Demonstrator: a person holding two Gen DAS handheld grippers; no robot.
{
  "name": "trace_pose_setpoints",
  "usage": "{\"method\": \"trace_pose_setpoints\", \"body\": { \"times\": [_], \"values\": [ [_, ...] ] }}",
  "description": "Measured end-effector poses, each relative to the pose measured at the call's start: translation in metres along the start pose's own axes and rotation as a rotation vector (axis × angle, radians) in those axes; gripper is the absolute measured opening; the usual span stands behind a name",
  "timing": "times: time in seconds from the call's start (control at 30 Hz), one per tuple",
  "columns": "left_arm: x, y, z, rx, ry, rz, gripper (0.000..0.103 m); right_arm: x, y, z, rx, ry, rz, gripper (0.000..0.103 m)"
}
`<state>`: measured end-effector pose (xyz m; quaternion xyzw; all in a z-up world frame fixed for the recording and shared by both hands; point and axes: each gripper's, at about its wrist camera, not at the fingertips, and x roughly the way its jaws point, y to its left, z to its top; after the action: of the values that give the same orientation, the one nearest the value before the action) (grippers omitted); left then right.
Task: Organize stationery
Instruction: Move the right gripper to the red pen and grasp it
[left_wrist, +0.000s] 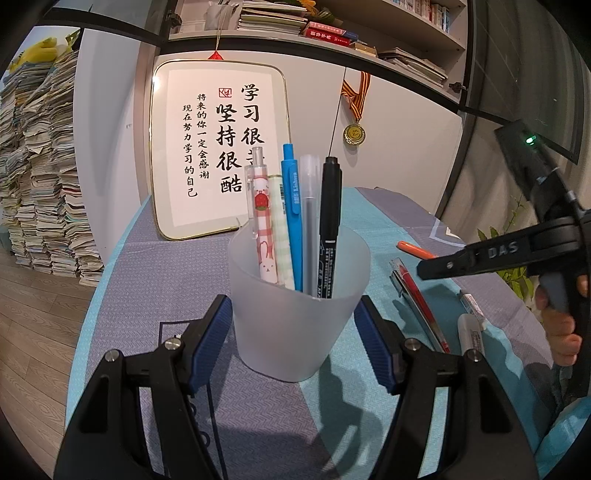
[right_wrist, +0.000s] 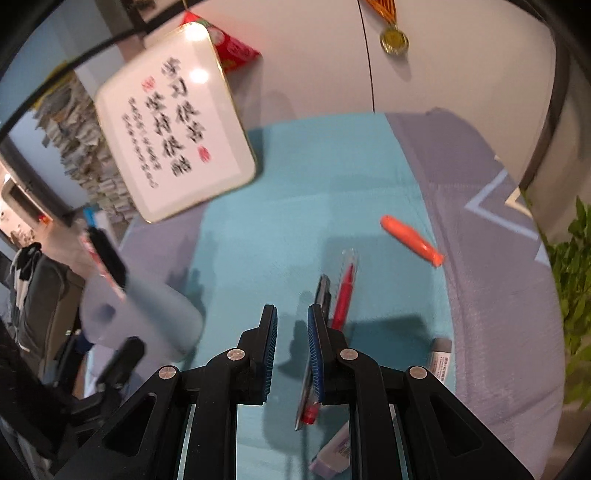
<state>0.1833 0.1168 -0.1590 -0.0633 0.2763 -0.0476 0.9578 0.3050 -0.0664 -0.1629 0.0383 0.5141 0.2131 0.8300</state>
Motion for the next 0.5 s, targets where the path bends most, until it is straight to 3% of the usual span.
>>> {"method": "trace_pose_setpoints", "body": {
  "times": [0.2, 0.5],
  "values": [
    [0.000, 0.000, 0.000, 0.000, 0.000, 0.000, 0.067, 0.011, 0.000, -0.001, -0.005, 0.029, 0.003, 0.016],
    [0.000, 0.000, 0.000, 0.000, 0.000, 0.000, 0.067, 0.022, -0.030, 0.012, 0.106, 0.019, -0.136, 0.016]
  ]
}}
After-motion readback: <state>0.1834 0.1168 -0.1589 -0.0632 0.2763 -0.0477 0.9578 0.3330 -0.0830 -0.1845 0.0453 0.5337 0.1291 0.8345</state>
